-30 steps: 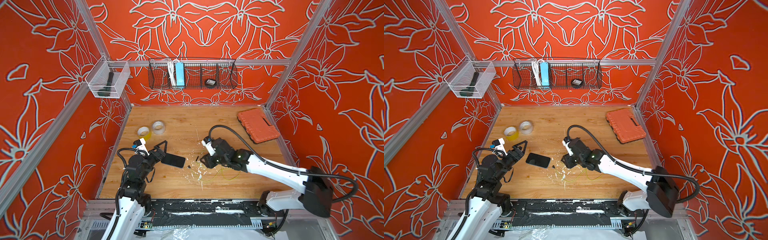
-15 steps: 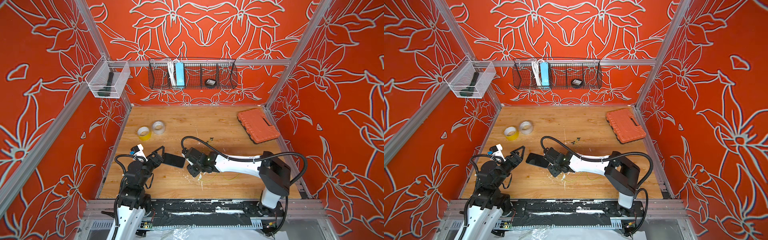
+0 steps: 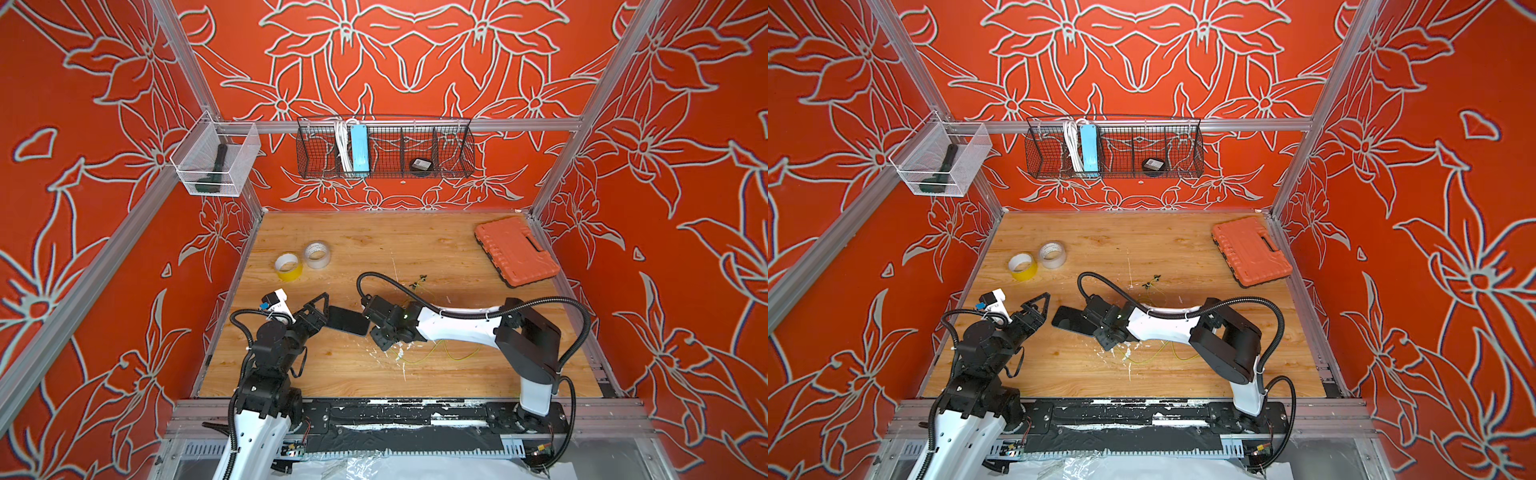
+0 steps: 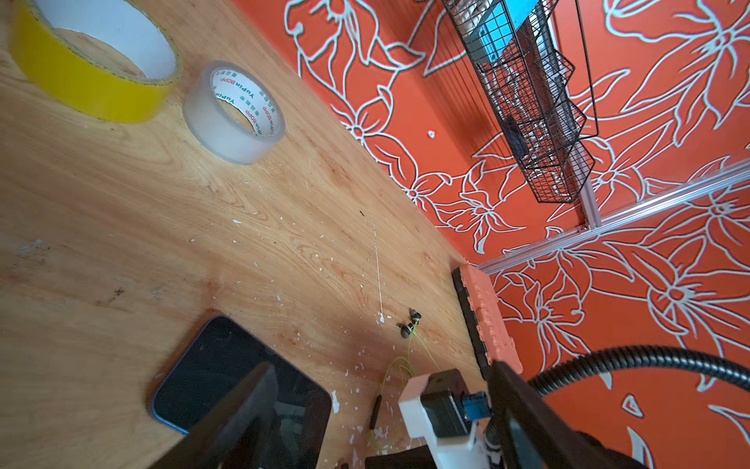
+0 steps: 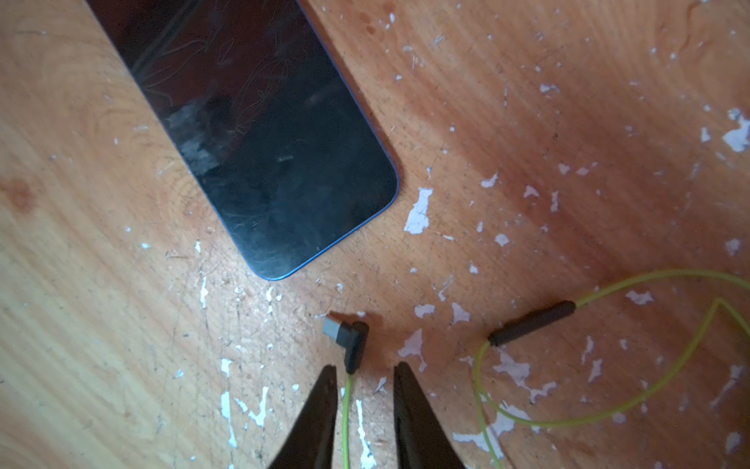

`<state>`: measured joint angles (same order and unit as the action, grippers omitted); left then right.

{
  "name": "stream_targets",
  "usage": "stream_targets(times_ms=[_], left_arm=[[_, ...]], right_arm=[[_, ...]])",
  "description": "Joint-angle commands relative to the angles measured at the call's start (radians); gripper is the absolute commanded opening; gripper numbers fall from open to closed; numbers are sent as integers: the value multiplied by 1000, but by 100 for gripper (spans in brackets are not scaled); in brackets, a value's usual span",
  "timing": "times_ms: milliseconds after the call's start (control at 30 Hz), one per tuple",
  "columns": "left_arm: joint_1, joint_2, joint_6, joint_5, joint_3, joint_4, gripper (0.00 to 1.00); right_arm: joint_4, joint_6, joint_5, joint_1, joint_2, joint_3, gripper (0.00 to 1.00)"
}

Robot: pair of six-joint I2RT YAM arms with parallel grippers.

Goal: Plug wired earphones into phones
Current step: Pick up the wired earphone from the center of the board.

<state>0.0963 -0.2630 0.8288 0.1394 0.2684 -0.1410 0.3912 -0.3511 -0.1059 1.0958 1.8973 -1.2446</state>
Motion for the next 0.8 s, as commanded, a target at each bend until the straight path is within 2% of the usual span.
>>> stream_targets(times_ms=[0,433,633,767], left_arm=[[-2,-2,-3,-11,-5,-1,83],[-1,-13,1,-6,-22,12,83],[-1,-16,-11,-3,-8,5,83],[-2,-21,-15,-2,-2,3,83]], right_arm=[[17,-14,2,14,26,-24,27],[25,-18,-30,21,78,-28,22],[53,-23,-60,28,117,-53,16],[51,-12,-73,33,92,-44,11]])
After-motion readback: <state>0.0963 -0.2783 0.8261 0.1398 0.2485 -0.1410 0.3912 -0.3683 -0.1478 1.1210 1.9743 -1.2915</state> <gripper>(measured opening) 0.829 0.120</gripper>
